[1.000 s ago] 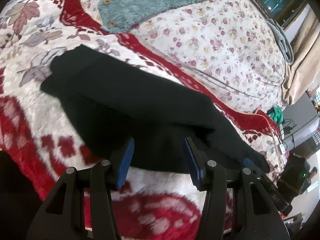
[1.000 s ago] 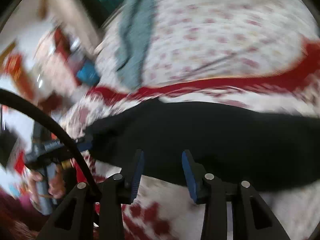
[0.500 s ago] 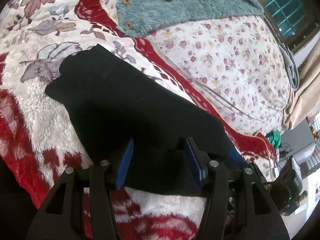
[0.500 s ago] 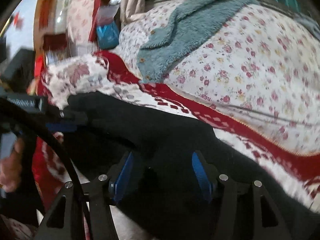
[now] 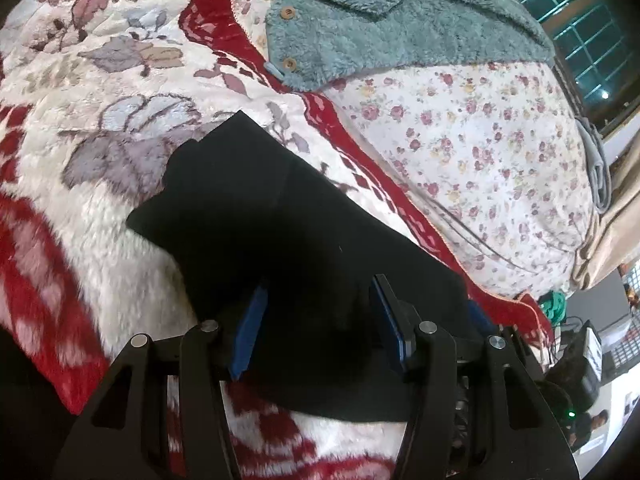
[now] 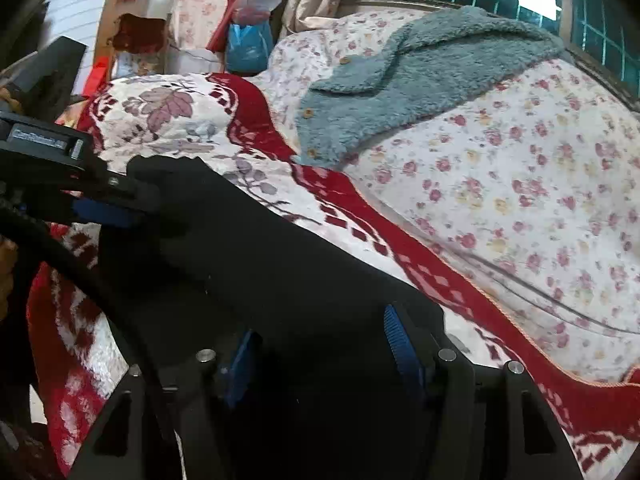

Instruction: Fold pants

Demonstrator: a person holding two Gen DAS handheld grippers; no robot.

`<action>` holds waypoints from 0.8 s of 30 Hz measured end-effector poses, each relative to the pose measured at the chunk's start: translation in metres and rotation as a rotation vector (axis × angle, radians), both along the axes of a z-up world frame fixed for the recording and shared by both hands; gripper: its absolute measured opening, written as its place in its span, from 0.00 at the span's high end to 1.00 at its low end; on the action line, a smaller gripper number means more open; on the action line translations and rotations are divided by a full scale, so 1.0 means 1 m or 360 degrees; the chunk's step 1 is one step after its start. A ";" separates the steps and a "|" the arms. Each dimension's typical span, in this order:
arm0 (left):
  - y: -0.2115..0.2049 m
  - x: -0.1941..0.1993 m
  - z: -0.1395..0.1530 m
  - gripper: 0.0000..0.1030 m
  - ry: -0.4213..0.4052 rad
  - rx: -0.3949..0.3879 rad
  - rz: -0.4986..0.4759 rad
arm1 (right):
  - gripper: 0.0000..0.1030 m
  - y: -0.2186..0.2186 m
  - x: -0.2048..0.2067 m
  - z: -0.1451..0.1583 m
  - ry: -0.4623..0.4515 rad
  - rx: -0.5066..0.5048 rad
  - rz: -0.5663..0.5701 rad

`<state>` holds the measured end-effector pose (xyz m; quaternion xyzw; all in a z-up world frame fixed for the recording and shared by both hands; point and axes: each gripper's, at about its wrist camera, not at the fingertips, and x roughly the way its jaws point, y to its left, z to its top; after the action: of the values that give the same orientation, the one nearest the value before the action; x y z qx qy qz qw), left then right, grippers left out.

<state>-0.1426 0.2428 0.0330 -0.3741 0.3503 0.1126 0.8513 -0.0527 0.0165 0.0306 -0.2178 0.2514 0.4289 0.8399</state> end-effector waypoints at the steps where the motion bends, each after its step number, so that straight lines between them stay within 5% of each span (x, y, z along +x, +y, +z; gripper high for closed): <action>1: 0.003 0.002 -0.001 0.49 -0.0013 -0.0011 0.0017 | 0.61 0.000 0.002 0.000 0.0034 0.0020 0.0013; 3: 0.006 0.004 -0.001 0.49 -0.0050 -0.0024 0.0033 | 0.71 -0.003 0.009 0.001 0.0102 0.0051 0.0009; 5: 0.007 0.008 0.004 0.76 -0.0053 0.0053 0.0019 | 0.83 -0.006 0.013 0.001 0.0177 0.0084 0.0008; 8: 0.011 0.006 0.017 0.86 -0.0099 0.0084 -0.0015 | 0.87 -0.014 0.014 0.009 0.0304 0.0191 0.0013; 14: 0.014 -0.021 0.048 0.88 -0.0204 0.0201 -0.0056 | 0.88 -0.014 -0.014 0.030 0.0319 0.0249 0.0097; 19: 0.020 -0.024 0.012 0.88 0.0000 0.0218 -0.0019 | 0.88 -0.004 -0.039 0.008 0.0351 0.0209 0.0057; 24: 0.026 -0.026 0.000 0.86 0.0053 0.0155 -0.0003 | 0.69 0.005 -0.043 -0.015 0.0500 0.0149 0.0047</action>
<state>-0.1685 0.2689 0.0327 -0.3300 0.3591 0.1349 0.8625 -0.0957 0.0211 0.0155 -0.1123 0.3562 0.4813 0.7930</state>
